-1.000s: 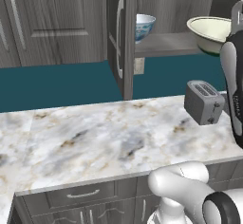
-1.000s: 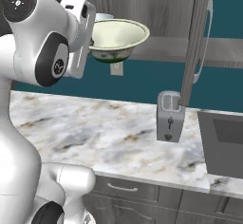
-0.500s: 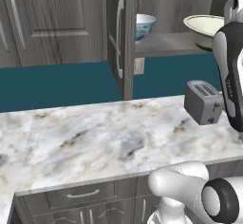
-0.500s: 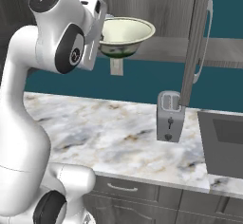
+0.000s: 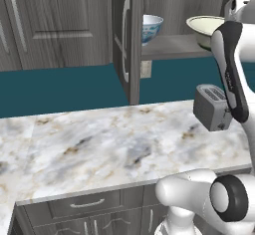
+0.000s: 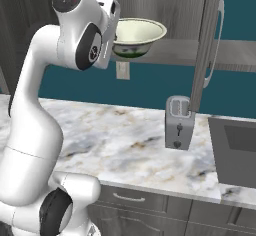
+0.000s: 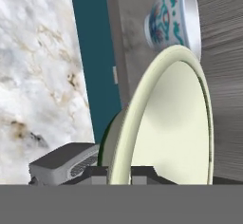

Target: Open the cabinet. Pick the bowls from the counter and place them in the cabinet. Then close the cabinet.

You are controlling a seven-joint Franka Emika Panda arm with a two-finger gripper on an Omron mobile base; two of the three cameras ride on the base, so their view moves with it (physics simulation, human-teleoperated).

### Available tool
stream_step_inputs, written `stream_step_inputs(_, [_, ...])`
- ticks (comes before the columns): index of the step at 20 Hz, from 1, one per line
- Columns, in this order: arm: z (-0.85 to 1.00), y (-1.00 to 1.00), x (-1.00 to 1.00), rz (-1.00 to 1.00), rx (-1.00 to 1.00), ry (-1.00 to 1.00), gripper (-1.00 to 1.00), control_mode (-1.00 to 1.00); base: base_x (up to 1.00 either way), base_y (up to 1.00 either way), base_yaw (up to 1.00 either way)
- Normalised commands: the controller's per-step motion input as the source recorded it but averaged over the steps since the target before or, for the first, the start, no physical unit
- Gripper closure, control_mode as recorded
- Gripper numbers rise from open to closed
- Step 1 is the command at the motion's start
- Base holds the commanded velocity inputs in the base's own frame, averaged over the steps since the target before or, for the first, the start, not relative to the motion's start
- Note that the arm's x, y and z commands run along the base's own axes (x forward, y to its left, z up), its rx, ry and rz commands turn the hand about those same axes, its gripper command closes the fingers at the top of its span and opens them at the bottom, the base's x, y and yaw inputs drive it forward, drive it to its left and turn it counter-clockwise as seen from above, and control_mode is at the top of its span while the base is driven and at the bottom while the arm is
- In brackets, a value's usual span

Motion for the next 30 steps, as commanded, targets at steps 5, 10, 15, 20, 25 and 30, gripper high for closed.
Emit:
stream_step_inputs(5, [-0.11,-0.01,0.58,0.00,0.00,0.00,1.00,-1.00,0.00,0.00,0.00])
stream_step_inputs(10, [-0.03,-0.11,0.56,0.00,0.00,0.00,1.00,-1.00,0.00,0.00,0.00])
stream_step_inputs(15, [0.00,-0.31,0.36,0.00,0.00,0.00,1.00,-1.00,0.00,0.00,0.00])
stream_step_inputs(20, [0.00,-0.23,0.43,0.00,0.00,0.00,1.00,-1.00,0.00,0.00,0.00])
stream_step_inputs(25, [0.00,-0.02,0.49,0.03,0.00,0.00,1.00,-1.00,0.00,0.00,0.00])
stream_step_inputs(30, [0.00,-0.01,0.34,0.02,0.00,0.03,1.00,-1.00,0.00,0.00,0.00])
